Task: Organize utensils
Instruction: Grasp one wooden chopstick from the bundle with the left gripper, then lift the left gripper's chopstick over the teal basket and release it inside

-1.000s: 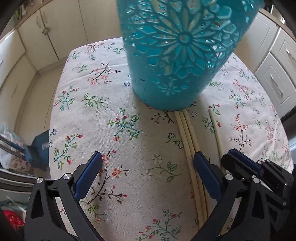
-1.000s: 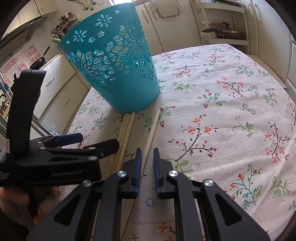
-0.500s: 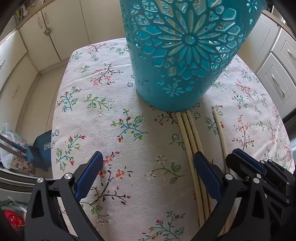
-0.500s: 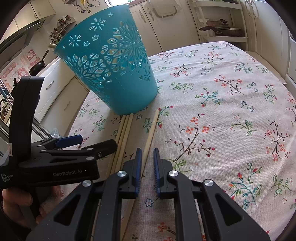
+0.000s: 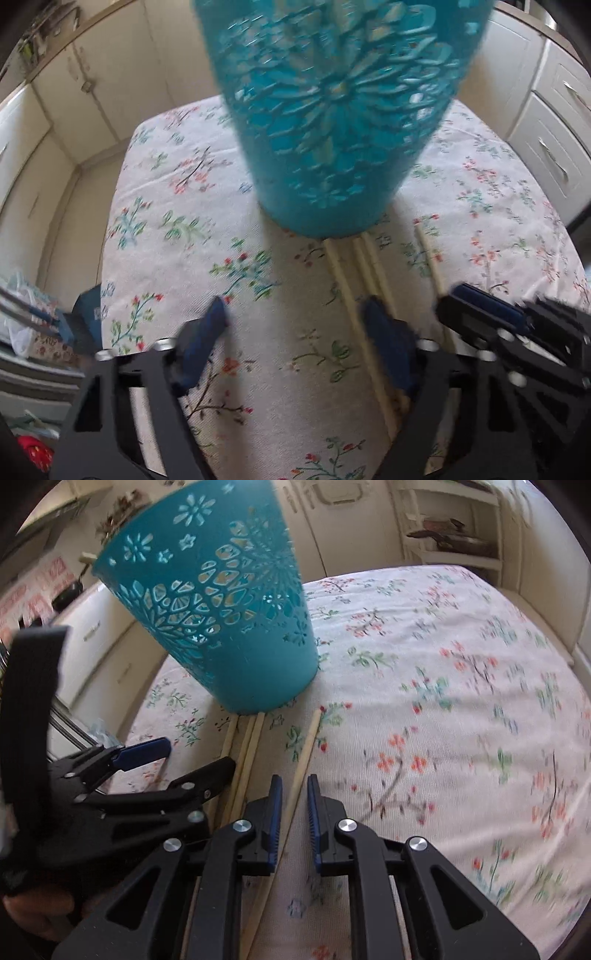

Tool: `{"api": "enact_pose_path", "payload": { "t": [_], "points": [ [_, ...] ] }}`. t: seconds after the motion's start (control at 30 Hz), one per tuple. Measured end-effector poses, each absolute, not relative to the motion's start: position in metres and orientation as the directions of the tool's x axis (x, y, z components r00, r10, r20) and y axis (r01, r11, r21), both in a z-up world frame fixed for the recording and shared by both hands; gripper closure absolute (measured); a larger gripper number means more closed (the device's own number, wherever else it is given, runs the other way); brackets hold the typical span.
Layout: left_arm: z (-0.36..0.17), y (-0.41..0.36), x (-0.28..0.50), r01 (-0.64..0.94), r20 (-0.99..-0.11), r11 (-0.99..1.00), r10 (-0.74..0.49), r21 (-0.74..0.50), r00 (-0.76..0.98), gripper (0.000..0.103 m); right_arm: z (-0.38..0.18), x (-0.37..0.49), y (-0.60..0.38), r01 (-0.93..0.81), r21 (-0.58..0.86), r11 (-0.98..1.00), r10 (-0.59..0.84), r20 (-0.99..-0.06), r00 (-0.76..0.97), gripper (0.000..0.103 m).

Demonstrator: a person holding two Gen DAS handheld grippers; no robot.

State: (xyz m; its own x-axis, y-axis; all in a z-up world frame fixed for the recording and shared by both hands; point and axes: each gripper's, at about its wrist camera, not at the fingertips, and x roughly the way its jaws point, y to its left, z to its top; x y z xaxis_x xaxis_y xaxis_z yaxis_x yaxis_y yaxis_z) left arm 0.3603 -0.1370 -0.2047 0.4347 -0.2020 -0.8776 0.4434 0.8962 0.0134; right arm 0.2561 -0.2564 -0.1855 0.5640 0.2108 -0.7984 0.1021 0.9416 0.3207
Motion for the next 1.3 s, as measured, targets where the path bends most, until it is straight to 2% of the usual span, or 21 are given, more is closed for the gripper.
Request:
{"api": "enact_pose_path", "payload": {
  "t": [0.03, 0.07, 0.13, 0.17, 0.2, 0.3, 0.43, 0.6, 0.8, 0.93, 1.1, 1.2, 1.3],
  "points": [
    [-0.204, -0.139, 0.36, 0.457, -0.875, 0.89, -0.214, 0.009, 0.434, 0.053, -0.185, 0.261, -0.255, 0.091, 0.303, 0.949, 0.204, -0.805, 0.557, 0.09],
    [-0.203, -0.141, 0.359, 0.464, -0.874, 0.886, -0.22, 0.008, 0.434, 0.057, -0.185, 0.264, -0.254, 0.079, 0.284, 0.956, 0.195, -0.81, 0.553, 0.091],
    [-0.203, -0.143, 0.357, 0.489, -0.871, 0.872, -0.241, -0.001, 0.428, 0.079, -0.183, 0.264, -0.252, 0.046, 0.24, 0.97, 0.178, -0.822, 0.541, 0.094],
    [-0.202, -0.143, 0.356, 0.503, -0.872, 0.864, -0.255, -0.012, 0.417, 0.082, -0.182, 0.262, -0.252, 0.032, 0.232, 0.972, 0.179, -0.825, 0.536, 0.094],
    [-0.201, -0.143, 0.356, 0.511, -0.874, 0.859, -0.263, -0.02, 0.408, 0.091, -0.183, 0.259, -0.252, 0.023, 0.227, 0.974, 0.18, -0.825, 0.535, 0.094],
    [-0.2, -0.141, 0.357, 0.528, -0.887, 0.846, -0.297, -0.073, 0.353, 0.097, -0.184, 0.243, -0.256, 0.009, 0.237, 0.971, 0.192, -0.81, 0.554, 0.094],
    [-0.196, -0.131, 0.354, 0.559, -0.899, 0.823, -0.319, -0.105, 0.3, 0.098, -0.189, 0.234, -0.263, 0.026, 0.29, 0.957, 0.217, -0.77, 0.6, 0.094],
    [-0.145, -0.118, 0.326, 0.636, -0.858, 0.757, -0.418, -0.148, 0.298, 0.098, -0.19, 0.236, -0.265, 0.026, 0.307, 0.951, 0.23, -0.764, 0.602, 0.094],
    [-0.059, -0.101, 0.317, 0.673, -0.763, 0.694, -0.573, -0.257, 0.299, 0.098, -0.187, 0.235, -0.26, 0.006, 0.311, 0.95, 0.245, -0.76, 0.602, 0.085],
    [0.007, -0.092, 0.334, 0.639, -0.654, 0.719, -0.626, -0.273, 0.424, 0.098, -0.187, 0.234, -0.257, 0.005, 0.306, 0.952, 0.241, -0.761, 0.603, 0.085],
    [0.06, -0.105, 0.381, 0.544, -0.478, 0.804, -0.586, -0.241, 0.655, 0.098, -0.187, 0.234, -0.257, 0.005, 0.304, 0.953, 0.24, -0.761, 0.603, 0.085],
    [0.06, -0.117, 0.407, 0.484, -0.405, 0.844, -0.536, -0.231, 0.741, 0.098, -0.187, 0.234, -0.257, 0.004, 0.303, 0.953, 0.24, -0.761, 0.603, 0.085],
    [0.038, -0.13, 0.432, 0.407, -0.381, 0.888, -0.459, -0.212, 0.803, 0.098, -0.187, 0.235, -0.256, 0.005, 0.299, 0.954, 0.235, -0.761, 0.604, 0.085]
  ]
}}
